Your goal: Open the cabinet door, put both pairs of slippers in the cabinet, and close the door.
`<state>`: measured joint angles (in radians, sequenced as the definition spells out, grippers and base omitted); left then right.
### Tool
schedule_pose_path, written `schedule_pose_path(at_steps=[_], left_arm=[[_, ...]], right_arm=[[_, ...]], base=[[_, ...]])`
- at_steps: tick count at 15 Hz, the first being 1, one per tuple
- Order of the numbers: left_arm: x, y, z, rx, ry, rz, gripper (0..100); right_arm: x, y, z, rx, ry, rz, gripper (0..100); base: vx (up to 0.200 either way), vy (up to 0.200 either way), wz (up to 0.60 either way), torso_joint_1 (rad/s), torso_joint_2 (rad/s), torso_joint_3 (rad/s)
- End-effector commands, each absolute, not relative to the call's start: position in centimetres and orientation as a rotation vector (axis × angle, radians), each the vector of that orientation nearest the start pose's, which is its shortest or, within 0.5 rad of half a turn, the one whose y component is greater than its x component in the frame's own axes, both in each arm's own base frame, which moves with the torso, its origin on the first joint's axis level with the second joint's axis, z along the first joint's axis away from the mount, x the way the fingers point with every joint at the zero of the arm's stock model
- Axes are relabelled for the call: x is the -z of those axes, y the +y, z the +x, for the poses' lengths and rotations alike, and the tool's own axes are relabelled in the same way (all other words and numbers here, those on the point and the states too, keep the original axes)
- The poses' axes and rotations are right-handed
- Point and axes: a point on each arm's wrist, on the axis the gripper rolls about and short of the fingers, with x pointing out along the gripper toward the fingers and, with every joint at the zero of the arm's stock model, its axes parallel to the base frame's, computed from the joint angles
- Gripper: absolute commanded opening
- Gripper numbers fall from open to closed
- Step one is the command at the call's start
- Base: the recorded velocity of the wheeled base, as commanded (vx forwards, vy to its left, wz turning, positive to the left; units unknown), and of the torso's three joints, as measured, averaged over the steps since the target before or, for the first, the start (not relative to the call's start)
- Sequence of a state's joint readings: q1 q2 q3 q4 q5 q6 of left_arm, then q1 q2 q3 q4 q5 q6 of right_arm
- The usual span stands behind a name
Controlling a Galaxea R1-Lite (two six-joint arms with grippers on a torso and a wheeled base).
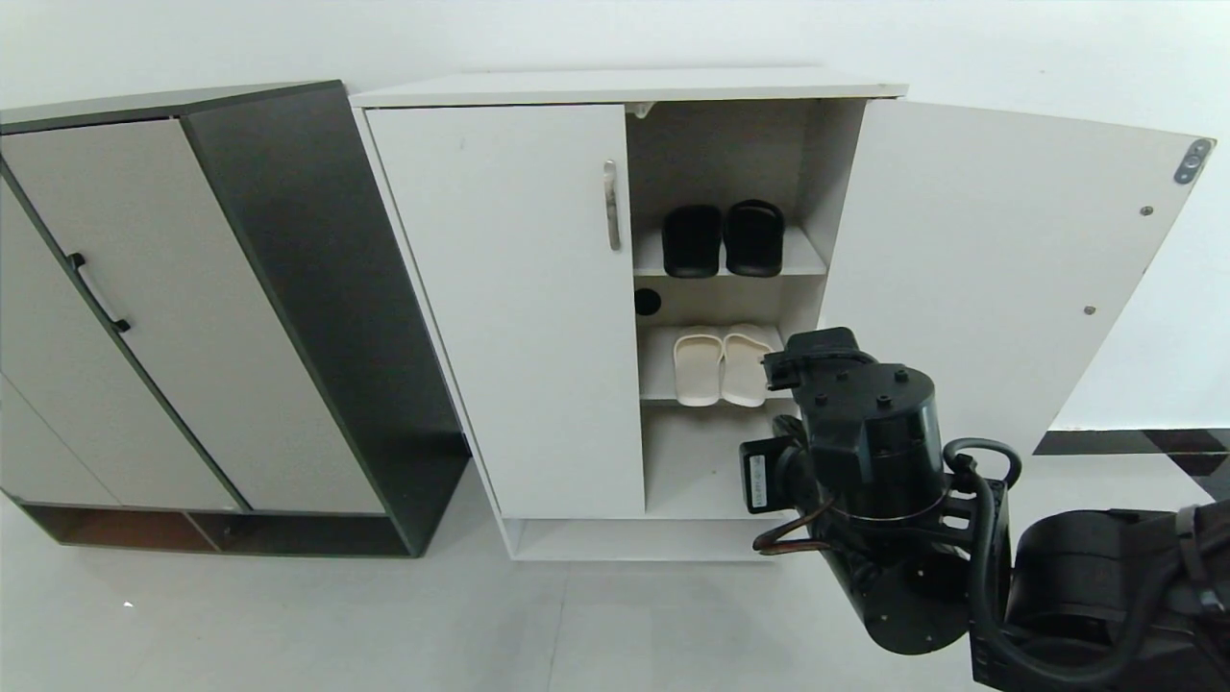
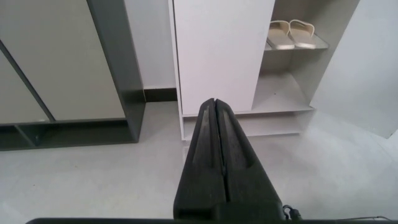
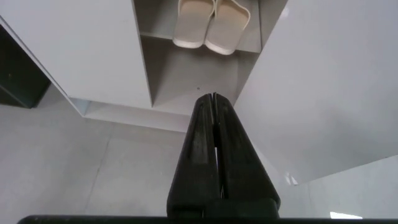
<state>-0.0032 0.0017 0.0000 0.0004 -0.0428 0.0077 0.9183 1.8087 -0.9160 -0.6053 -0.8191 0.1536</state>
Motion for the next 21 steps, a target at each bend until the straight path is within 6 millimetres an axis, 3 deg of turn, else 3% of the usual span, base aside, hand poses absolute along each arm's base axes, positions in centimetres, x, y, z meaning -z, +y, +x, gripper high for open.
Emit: schedule_pose_path(at_steps=[1,6,21], left_arm=[[-7.55,-0.09,-2.27,0.046,0.001,0.008,0],[-7.55,-0.09,-2.27,0.046,0.001,0.008,0],[-7.55,-0.09,-2.27,0.046,0.001,0.008,0]], right_arm=[[-17.43,25.34,21.41,-0.084,0.195,-0.07,0],[-17.43,25.04,21.76,-0.07,0.195,-0.068,0],[-17.39,25.03,21.74,-0.07,0.196,-0.07,0]], base=[[0.0,0.0,0.0,0.0,0.0,0.0],[0.0,0.0,0.0,0.015,-0.14,-0.219],[0.0,0.0,0.0,0.126,-0.49,-0.336]])
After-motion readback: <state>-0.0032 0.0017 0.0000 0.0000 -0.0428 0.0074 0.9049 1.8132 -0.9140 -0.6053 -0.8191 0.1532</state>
